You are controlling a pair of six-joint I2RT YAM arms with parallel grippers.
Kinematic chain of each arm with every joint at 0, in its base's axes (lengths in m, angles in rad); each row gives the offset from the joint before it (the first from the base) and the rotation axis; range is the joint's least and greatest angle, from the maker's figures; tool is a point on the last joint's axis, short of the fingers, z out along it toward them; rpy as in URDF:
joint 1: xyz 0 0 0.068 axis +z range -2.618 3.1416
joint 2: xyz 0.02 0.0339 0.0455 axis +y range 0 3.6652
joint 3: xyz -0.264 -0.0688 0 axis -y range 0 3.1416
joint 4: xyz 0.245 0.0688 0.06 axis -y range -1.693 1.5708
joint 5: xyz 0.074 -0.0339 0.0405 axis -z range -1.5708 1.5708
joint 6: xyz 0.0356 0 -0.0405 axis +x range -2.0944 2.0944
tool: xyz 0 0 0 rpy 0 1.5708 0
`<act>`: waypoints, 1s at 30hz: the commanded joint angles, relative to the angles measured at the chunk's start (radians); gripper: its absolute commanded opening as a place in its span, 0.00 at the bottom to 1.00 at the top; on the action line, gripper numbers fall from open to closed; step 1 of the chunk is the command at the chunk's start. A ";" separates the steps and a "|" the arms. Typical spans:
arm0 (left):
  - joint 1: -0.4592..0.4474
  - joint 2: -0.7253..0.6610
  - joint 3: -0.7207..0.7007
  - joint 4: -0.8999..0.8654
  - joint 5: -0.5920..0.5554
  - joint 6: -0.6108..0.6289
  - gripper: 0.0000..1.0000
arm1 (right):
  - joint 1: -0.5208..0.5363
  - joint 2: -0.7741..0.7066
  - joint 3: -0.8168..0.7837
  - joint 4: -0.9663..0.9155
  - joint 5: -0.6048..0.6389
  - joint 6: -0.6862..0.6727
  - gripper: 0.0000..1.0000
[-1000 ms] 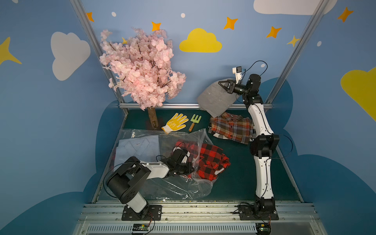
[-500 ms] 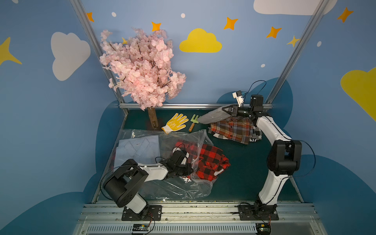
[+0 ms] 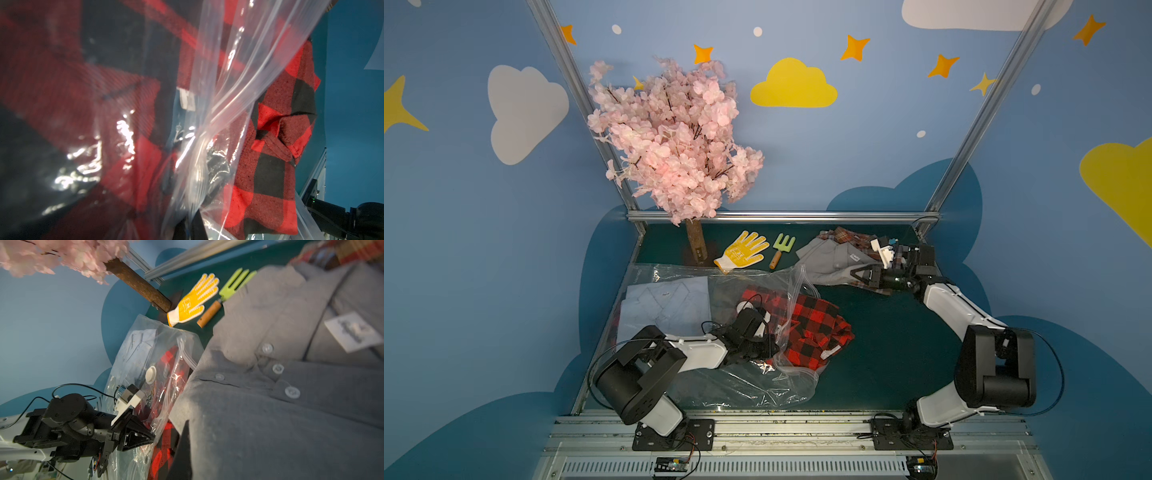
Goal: Take the shirt out of the vacuum bag
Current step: Place the shirt at the center of the board.
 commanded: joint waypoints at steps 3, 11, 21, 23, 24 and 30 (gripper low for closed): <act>-0.014 0.035 -0.056 -0.149 -0.026 0.018 0.03 | -0.031 -0.089 -0.113 -0.047 0.072 0.076 0.27; -0.016 0.053 -0.060 -0.131 -0.017 0.015 0.03 | -0.093 -0.082 -0.213 -0.044 0.006 0.297 0.65; -0.016 0.070 -0.055 -0.122 -0.014 0.012 0.03 | -0.200 -0.052 -0.320 -0.067 0.178 0.399 0.72; -0.017 0.071 -0.052 -0.124 -0.012 0.015 0.03 | -0.212 -0.032 -0.326 -0.038 0.209 0.410 0.73; -0.017 0.071 -0.051 -0.125 -0.011 0.015 0.03 | -0.213 -0.023 -0.330 -0.024 0.235 0.416 0.73; -0.016 0.068 -0.046 -0.132 -0.012 0.014 0.03 | -0.216 0.023 -0.349 0.075 0.361 0.472 0.74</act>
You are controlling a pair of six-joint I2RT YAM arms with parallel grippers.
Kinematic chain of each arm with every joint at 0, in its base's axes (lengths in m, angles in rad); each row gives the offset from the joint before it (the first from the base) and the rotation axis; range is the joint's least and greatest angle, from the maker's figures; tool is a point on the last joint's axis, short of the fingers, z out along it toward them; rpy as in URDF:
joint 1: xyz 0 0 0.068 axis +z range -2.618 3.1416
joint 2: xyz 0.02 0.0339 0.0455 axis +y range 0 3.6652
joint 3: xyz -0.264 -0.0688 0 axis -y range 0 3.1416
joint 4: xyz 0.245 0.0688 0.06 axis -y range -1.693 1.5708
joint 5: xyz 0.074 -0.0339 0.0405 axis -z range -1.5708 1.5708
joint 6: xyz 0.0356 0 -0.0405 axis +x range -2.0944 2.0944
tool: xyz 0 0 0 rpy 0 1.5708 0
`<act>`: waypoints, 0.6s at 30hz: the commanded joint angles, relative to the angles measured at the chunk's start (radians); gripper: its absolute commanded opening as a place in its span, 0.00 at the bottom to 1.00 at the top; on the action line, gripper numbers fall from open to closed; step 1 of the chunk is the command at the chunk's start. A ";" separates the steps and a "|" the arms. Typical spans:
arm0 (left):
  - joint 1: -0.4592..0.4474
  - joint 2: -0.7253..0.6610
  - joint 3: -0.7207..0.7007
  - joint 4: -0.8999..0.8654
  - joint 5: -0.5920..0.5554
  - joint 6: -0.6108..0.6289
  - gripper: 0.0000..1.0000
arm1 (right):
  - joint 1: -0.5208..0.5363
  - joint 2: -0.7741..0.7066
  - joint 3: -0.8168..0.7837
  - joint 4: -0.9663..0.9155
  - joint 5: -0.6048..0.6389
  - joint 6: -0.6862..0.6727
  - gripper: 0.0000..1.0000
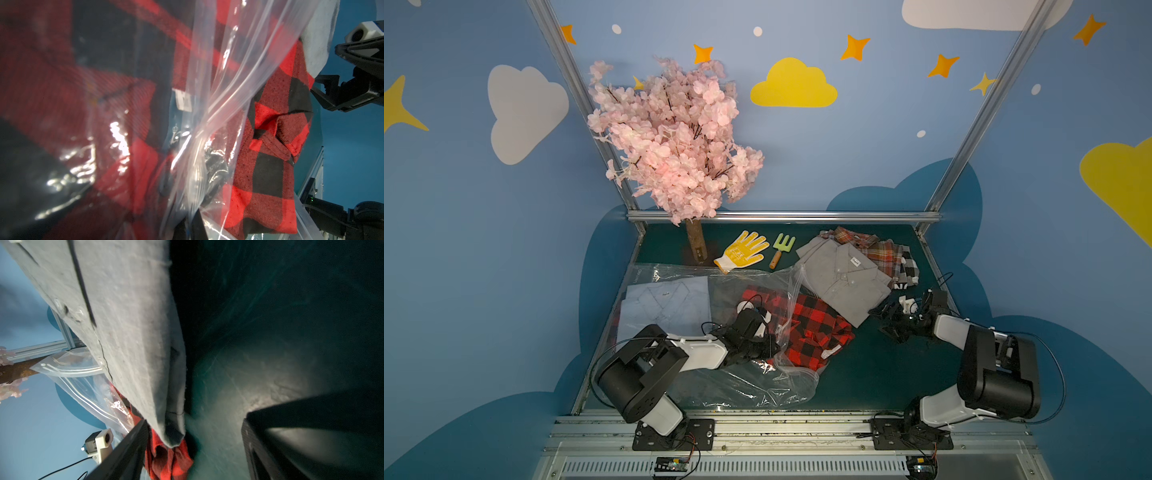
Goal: Take the shirt out of the vacuum bag
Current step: Place the shirt at the center of the board.
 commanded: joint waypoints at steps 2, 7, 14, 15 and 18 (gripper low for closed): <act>-0.016 0.059 -0.033 -0.172 -0.017 0.012 0.03 | -0.001 0.068 -0.016 0.140 0.121 0.064 0.74; -0.015 0.063 -0.027 -0.180 -0.014 0.014 0.03 | 0.025 0.162 0.048 0.182 0.160 0.096 0.74; -0.015 0.059 -0.025 -0.181 -0.018 0.010 0.03 | 0.107 0.233 0.181 0.078 0.266 0.097 0.70; -0.015 0.059 -0.024 -0.181 -0.017 0.010 0.03 | 0.111 0.249 0.194 0.074 0.262 0.100 0.70; -0.015 0.058 -0.022 -0.181 -0.017 0.012 0.03 | 0.131 0.274 0.237 0.028 0.292 0.094 0.64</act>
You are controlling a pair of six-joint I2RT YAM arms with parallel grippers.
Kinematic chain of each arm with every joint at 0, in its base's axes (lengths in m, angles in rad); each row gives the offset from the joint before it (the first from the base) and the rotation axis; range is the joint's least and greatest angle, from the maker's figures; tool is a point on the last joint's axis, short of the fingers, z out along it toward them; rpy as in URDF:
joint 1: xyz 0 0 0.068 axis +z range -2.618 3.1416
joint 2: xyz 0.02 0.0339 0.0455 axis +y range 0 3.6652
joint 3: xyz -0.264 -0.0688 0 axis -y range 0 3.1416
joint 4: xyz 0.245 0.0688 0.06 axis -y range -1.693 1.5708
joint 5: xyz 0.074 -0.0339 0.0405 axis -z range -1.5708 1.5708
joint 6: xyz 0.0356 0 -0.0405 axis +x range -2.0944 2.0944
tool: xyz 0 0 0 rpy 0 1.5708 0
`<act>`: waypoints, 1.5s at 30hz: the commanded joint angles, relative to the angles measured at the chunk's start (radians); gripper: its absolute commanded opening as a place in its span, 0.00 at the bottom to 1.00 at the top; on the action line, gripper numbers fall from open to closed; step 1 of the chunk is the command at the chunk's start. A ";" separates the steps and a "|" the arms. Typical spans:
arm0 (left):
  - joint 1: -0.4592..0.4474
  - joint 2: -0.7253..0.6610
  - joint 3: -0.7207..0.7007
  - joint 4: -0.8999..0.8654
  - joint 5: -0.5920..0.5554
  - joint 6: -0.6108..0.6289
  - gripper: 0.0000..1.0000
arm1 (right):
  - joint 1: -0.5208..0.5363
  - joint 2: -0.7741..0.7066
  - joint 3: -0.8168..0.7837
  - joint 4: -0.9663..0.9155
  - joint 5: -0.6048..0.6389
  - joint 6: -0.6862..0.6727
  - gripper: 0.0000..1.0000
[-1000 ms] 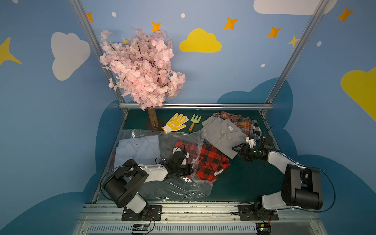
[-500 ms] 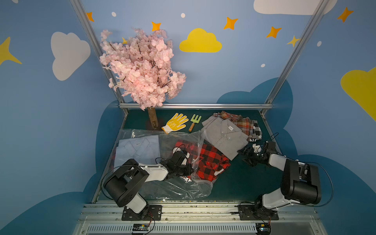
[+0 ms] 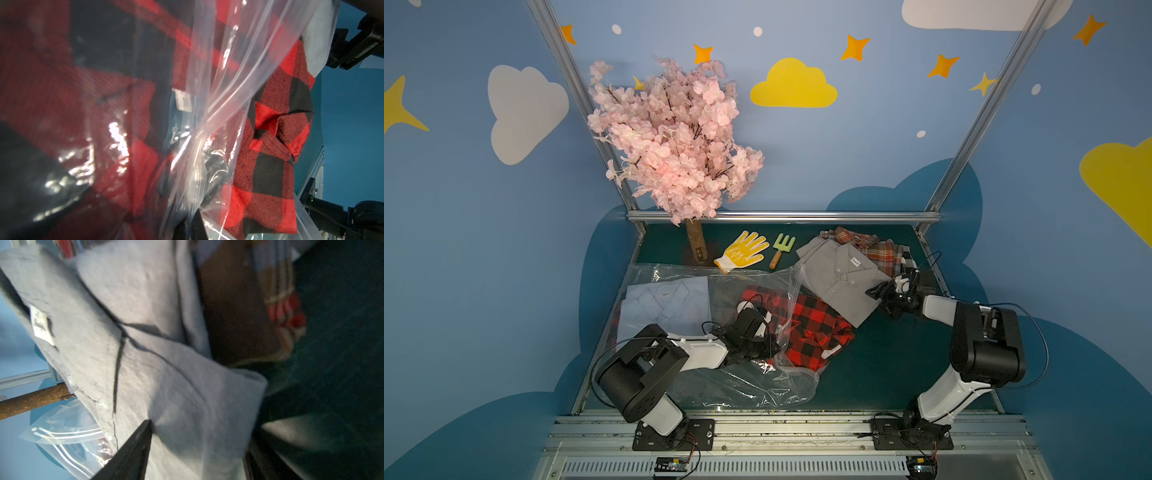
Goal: Take the shirt out of the vacuum bag
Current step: Place the shirt at the center of the board, then adjust the shirt at the center of the board.
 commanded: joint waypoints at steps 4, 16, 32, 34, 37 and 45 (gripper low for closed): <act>-0.016 0.049 -0.031 -0.173 -0.021 0.015 0.03 | 0.029 0.070 0.035 -0.099 0.135 -0.004 0.56; -0.013 0.048 -0.029 -0.173 -0.020 0.024 0.03 | 0.033 0.060 0.025 -0.076 0.081 -0.039 0.65; -0.013 0.037 -0.029 -0.182 -0.023 0.022 0.03 | 0.067 0.066 0.062 -0.105 0.090 -0.015 0.07; -0.013 0.028 -0.033 -0.190 -0.026 0.025 0.03 | 0.076 0.041 0.071 -0.107 0.068 -0.017 0.00; -0.011 0.022 -0.039 -0.196 -0.033 0.026 0.03 | 0.094 -0.002 0.102 -0.126 0.008 -0.043 0.00; -0.010 0.028 -0.046 -0.185 -0.030 0.024 0.03 | 0.130 -0.086 0.248 -0.304 -0.042 -0.132 0.00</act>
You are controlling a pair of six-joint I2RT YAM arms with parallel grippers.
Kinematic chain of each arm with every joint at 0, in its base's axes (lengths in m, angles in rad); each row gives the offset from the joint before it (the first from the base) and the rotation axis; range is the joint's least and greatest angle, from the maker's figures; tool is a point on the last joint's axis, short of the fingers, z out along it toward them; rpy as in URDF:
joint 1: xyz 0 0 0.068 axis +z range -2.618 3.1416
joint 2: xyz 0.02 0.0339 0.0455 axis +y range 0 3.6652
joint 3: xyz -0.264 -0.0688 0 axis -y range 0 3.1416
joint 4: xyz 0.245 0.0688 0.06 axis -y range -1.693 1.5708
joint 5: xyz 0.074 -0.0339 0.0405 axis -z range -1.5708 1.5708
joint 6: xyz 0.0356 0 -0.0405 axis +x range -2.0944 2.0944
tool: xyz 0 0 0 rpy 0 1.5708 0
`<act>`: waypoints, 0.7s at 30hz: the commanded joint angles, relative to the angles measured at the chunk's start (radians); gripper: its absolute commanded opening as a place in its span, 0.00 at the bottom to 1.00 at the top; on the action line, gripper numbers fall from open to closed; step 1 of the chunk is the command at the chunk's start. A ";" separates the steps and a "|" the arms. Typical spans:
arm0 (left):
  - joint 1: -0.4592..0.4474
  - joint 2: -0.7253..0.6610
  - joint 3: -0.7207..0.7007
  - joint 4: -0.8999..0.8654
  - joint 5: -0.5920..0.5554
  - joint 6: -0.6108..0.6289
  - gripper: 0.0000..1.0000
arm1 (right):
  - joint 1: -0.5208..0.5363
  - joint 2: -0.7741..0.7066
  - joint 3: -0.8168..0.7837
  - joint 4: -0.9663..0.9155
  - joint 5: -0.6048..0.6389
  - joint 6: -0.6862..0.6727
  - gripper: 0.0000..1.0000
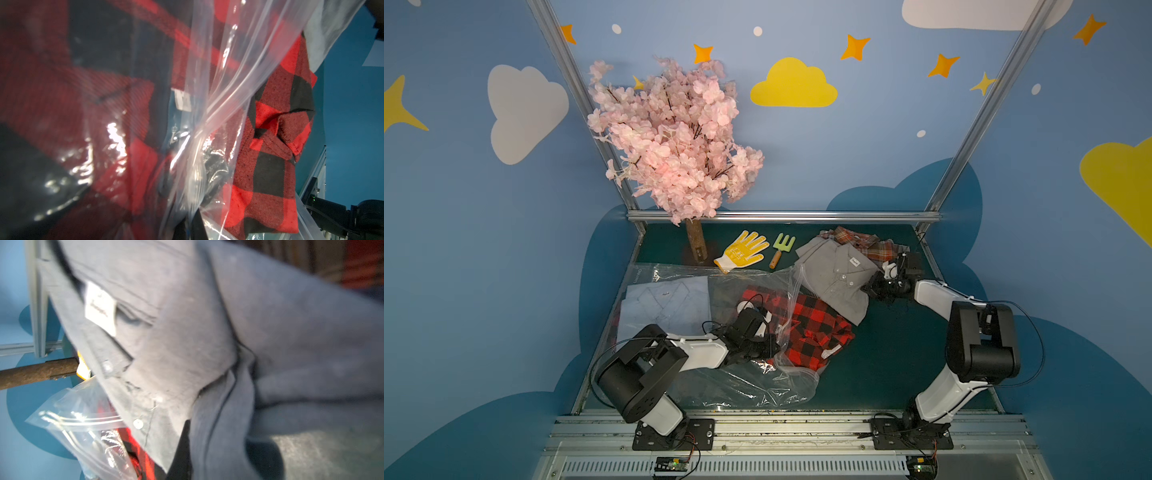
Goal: Take the shirt out of the vacuum bag
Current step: Adjust the shirt at the center of the board.
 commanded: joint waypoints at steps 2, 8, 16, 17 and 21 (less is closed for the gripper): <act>-0.007 0.033 -0.048 -0.173 -0.022 0.017 0.03 | 0.022 -0.064 0.108 -0.144 -0.044 -0.085 0.00; -0.007 0.034 -0.048 -0.170 -0.022 0.017 0.03 | 0.025 -0.059 0.265 -0.301 -0.017 -0.195 0.00; -0.007 0.031 -0.051 -0.172 -0.023 0.019 0.03 | -0.003 0.007 0.440 -0.399 -0.013 -0.269 0.00; -0.007 0.033 -0.051 -0.173 -0.023 0.019 0.03 | -0.013 0.014 0.461 -0.406 -0.012 -0.270 0.00; -0.007 0.037 -0.051 -0.175 -0.025 0.023 0.03 | -0.059 0.051 0.535 -0.414 -0.048 -0.269 0.00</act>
